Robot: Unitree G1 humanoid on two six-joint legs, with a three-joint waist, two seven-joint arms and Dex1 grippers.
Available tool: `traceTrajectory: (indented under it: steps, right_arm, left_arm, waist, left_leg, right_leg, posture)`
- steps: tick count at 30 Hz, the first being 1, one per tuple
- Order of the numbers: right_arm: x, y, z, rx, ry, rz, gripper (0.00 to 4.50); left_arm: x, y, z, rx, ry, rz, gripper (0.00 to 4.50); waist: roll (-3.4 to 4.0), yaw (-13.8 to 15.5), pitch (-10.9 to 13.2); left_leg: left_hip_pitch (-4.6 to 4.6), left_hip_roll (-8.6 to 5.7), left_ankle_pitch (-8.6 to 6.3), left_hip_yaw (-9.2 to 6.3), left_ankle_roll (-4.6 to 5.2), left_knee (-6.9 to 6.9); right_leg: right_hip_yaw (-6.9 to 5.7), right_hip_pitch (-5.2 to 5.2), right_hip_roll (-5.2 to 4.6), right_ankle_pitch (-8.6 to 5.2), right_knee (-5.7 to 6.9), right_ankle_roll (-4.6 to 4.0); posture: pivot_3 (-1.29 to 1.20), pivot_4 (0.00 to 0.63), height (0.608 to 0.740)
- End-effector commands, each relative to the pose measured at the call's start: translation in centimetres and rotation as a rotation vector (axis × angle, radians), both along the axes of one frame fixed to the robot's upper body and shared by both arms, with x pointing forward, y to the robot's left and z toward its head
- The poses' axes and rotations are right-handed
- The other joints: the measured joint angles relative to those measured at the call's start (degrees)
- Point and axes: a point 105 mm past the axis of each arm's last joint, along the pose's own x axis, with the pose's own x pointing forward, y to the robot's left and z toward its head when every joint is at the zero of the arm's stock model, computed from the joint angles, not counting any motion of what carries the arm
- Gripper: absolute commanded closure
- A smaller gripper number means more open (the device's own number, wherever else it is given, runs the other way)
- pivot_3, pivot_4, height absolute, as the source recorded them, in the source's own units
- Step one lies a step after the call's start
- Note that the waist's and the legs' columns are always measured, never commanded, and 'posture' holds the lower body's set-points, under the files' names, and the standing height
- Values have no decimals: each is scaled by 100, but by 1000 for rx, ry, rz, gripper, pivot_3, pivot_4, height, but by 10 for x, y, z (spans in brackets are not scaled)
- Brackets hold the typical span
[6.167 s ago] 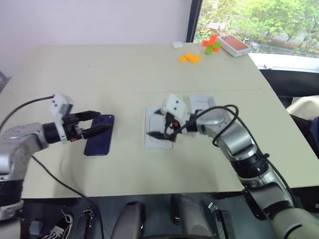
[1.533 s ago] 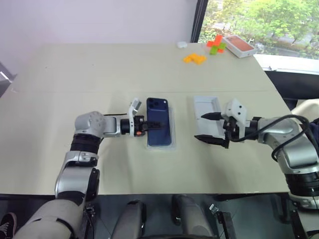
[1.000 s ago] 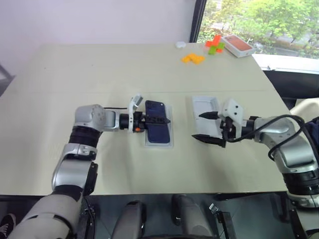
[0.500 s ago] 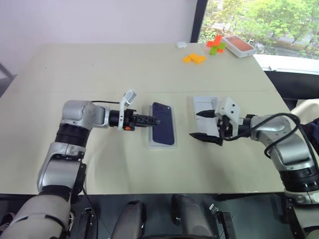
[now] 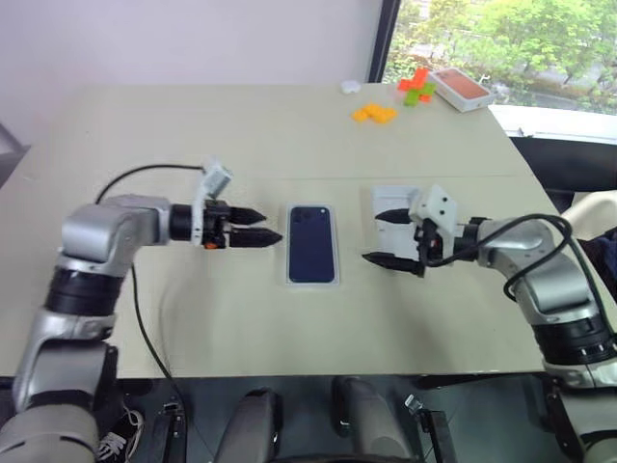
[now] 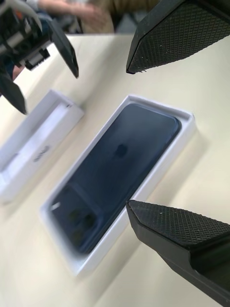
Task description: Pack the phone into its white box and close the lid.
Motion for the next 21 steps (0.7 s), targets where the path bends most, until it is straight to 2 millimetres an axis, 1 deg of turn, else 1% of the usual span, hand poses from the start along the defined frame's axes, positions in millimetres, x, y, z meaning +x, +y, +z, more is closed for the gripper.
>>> traceTrajectory:
  steps: [1, 3, 5, 7, 8, 10, 12, 14, 15, 16, 18, 21]
  right_arm:
    - [9, 8, 20, 21, -86, 5, 0]
    - [15, 6, 21, 19, -86, -16, 0]
    - [21, -1, 16, -52, -63, -74, 0]
    - [37, -11, 15, -98, -35, -219, 0]
    - [43, -12, 18, -92, -16, -284, 0]
    - [50, -11, 21, -85, 24, -374, 0]
    - [54, -14, 16, -98, 67, -468, 0]
    - [55, -17, 6, -103, 109, -543, 0]
    - [53, -16, 1, -110, 130, -552, 0]
    - [50, -11, -4, -71, 195, -565, 0]
    - [42, -3, -9, -61, 260, -566, 0]
    - [44, -4, -9, -50, 320, -651, 0]
  left_arm:
    - [9, 6, 14, -39, -182, 69, 65]
    - [12, 9, 16, -71, -256, 102, 65]
    - [26, 21, 7, -13, -280, 216, 65]
    - [35, 32, -3, 86, -401, 263, 65]
    - [36, 34, -5, 85, -408, 277, 65]
    - [27, 29, 6, -40, -417, 235, 65]
    - [16, 27, 24, -126, -518, 204, 65]
    - [7, 31, 31, -169, -521, 187, 65]
    - [5, 33, 32, -175, -528, 189, 65]
    - [4, 36, 33, -182, -531, 194, 65]
    - [0, 37, 29, -173, -526, 193, 65]
    - [-13, 29, 19, -203, -476, 140, 65]
  waist:
    - [1, 2, 0]
    - [0, 15, 0]
    - [-1, 21, 0]
    - [0, 14, 0]
    - [0, 4, 0]
    - [1, -5, 0]
    - [0, 5, 0]
    - [-1, 9, -1]
    - [0, 16, 0]
    - [0, 19, -1]
    - [1, 9, -1]
    - [2, -1, -1]
  left_leg:
    - [2, 0, 0, 1, 0, 0]
    - [0, 0, 0, 2, 0, 2]
    - [-2, -1, 0, 1, 1, 2]
    - [-2, -2, -1, 3, 2, 2]
    - [-1, -2, -1, 5, 2, 2]
    - [-2, 0, -1, 13, 2, 2]
    - [-4, 4, -1, 13, 2, 1]
    - [-9, 7, -1, 8, 2, 0]
    - [-9, 7, -2, 7, 4, 0]
    - [-10, 5, -3, 7, 4, -1]
    - [-9, 4, -4, 9, 7, -1]
    - [-7, 1, -6, 14, 10, 0]
  right_leg:
    - [0, 1, 0, 0, 0, 0]
    - [0, 1, 1, 4, 0, 6]
    - [0, 1, 0, 4, -1, 6]
    - [0, 1, -2, 5, -1, 6]
    - [1, 0, -3, 6, 0, 5]
    - [5, -8, -5, 8, 2, 0]
    - [4, -11, -4, 9, 6, -1]
    - [2, -14, -5, 11, 6, -2]
    - [3, -14, -8, 11, 6, -3]
    - [2, -14, -8, 11, 6, -3]
    - [2, -14, -9, 11, 6, -3]
    - [4, -12, -11, 12, 7, -2]
  posture:
    - [0, 150, 740]
    - [0, 150, 740]
    - [0, 150, 740]
    - [0, 150, 740]
    - [0, 150, 740]
    - [0, 150, 740]
    - [0, 150, 740]
    - [0, 150, 740]
    - [0, 150, 740]
    - [0, 150, 740]
    - [0, 150, 740]
    - [0, 150, 740]
